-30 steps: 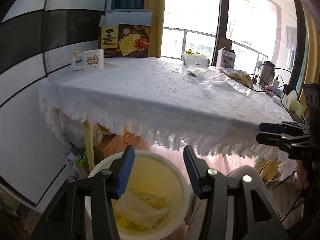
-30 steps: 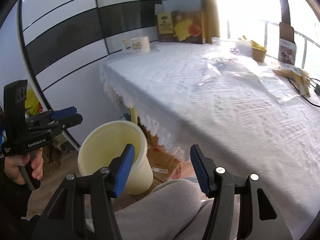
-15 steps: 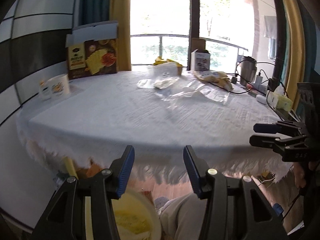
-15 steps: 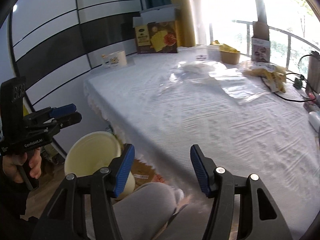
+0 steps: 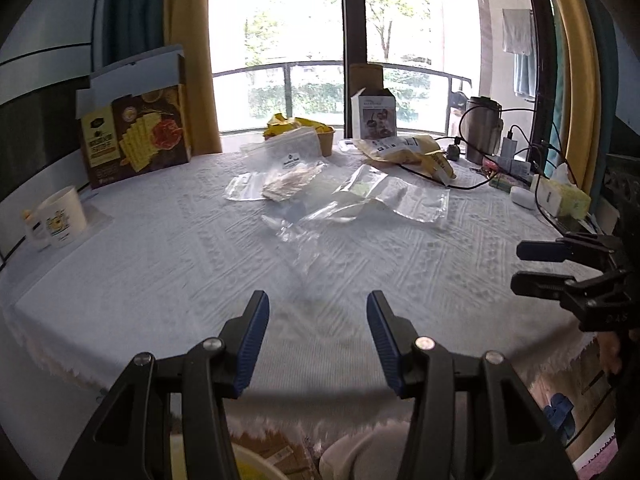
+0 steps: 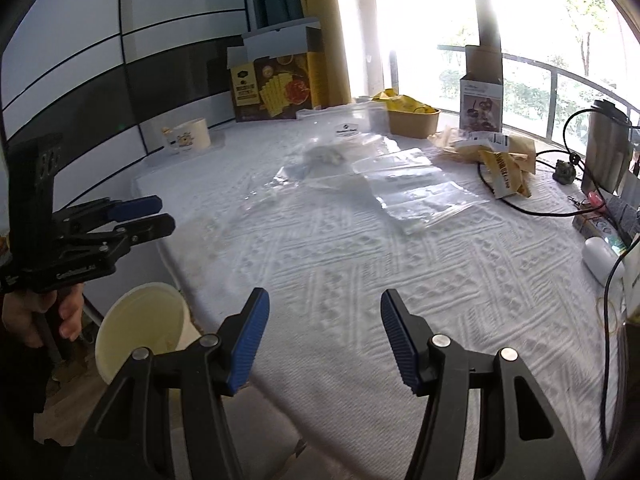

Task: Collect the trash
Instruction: 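Move both open grippers back over the table toward the plastic bags, then grasp the small clear plastic bag with the left gripper and lift it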

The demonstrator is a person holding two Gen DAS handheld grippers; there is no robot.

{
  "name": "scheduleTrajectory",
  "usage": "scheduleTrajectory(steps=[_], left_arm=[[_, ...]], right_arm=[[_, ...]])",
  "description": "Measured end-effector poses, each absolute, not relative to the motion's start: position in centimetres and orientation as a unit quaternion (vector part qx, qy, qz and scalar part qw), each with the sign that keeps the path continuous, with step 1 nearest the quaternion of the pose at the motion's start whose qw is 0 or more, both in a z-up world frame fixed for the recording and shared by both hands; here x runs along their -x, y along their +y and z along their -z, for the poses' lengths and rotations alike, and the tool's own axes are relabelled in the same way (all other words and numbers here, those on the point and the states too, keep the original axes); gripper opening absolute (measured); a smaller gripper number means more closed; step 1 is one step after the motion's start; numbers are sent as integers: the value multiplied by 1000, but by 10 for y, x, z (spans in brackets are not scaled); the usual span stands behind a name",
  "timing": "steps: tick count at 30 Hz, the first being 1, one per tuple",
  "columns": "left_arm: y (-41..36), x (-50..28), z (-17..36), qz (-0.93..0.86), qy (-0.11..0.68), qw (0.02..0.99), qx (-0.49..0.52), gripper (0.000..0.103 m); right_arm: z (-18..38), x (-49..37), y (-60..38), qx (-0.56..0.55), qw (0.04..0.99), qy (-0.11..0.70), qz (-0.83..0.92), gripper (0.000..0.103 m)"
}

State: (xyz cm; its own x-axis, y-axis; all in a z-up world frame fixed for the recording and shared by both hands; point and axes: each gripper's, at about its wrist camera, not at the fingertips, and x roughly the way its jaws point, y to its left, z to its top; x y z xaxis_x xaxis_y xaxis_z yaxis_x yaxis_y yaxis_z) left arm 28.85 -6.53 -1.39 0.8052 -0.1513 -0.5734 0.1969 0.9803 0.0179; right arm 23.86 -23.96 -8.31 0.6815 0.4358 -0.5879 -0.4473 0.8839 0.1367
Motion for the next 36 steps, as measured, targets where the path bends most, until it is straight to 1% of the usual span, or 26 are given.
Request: scheduleTrajectory(steps=[5,16,20,25,26,27,30,36], left_arm=[[-77,-324,16,105,308,944,-54,51],[-84,-393,39,99,364,922,-87,51],[-78,-408,50,91,382,916,-78,51],[-70,-412,57,103,374,919,-66,51],[-68,-411,58,107,371,920,-63,42],[-66,-410,59,111,368,921,-59,25],[-57,-404,60,114,358,926,-50,22],[-29,-377,48,106,319,942,-16,21]], right_arm=[[84,-257,-245,9,918,322,-231,56],[80,-290,-260,2,923,325,-208,56],[80,-299,-260,11,923,328,-201,56],[78,-309,-256,26,922,337,-191,57],[78,-311,-254,30,921,338,-190,57],[77,-313,-252,33,921,339,-189,57],[77,-319,-242,51,921,340,-185,57],[77,-335,-224,86,918,347,-169,57]])
